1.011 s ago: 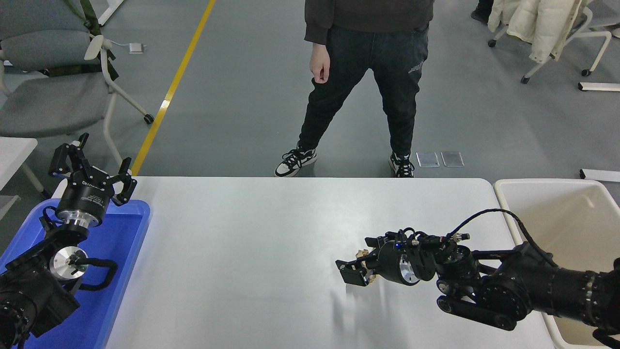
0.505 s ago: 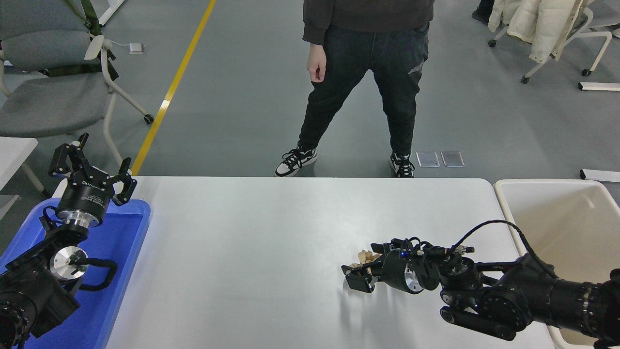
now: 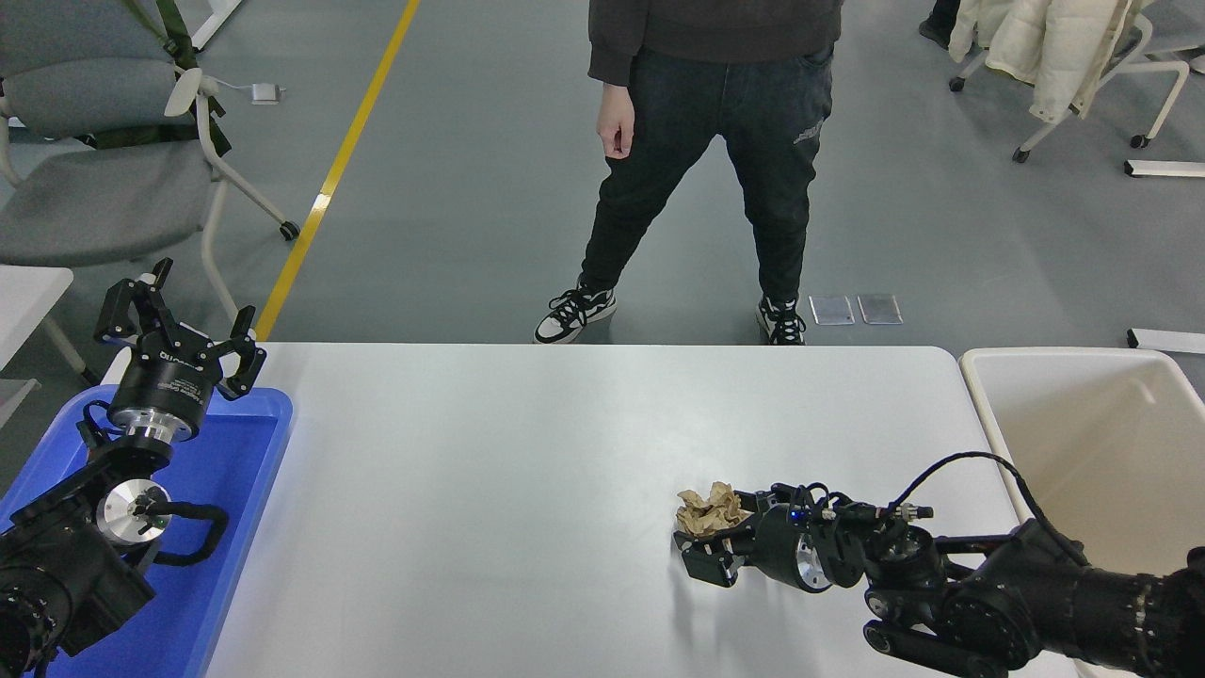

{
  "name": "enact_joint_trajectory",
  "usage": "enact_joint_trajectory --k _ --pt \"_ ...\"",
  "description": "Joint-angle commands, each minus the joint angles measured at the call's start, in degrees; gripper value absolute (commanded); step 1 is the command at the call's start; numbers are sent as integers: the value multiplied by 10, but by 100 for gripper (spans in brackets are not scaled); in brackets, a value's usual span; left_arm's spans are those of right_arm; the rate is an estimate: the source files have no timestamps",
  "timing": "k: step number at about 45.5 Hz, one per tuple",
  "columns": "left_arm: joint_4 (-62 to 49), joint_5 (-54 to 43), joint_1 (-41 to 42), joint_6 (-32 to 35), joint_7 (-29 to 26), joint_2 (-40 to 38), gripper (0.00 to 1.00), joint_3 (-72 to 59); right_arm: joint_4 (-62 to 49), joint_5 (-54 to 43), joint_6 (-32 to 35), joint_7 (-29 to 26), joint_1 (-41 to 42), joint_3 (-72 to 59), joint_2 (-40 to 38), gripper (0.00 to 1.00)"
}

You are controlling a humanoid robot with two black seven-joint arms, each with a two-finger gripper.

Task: Clean the table surface

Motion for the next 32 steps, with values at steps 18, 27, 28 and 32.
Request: enact_joint_trajectory --k 18,27,28,32 --pt "0 0 -1 0 0 0 100 0 -19 3 -34 17 -18 1 9 94" --pt "0 0 0 0 0 0 100 0 -31 4 -37 22 -27 3 20 84" --pt "0 0 -1 0 0 0 100 0 -36 4 -39 22 -28 2 21 82" --pt "0 0 -1 0 0 0 100 0 -66 6 -55 22 -35 3 40 72"
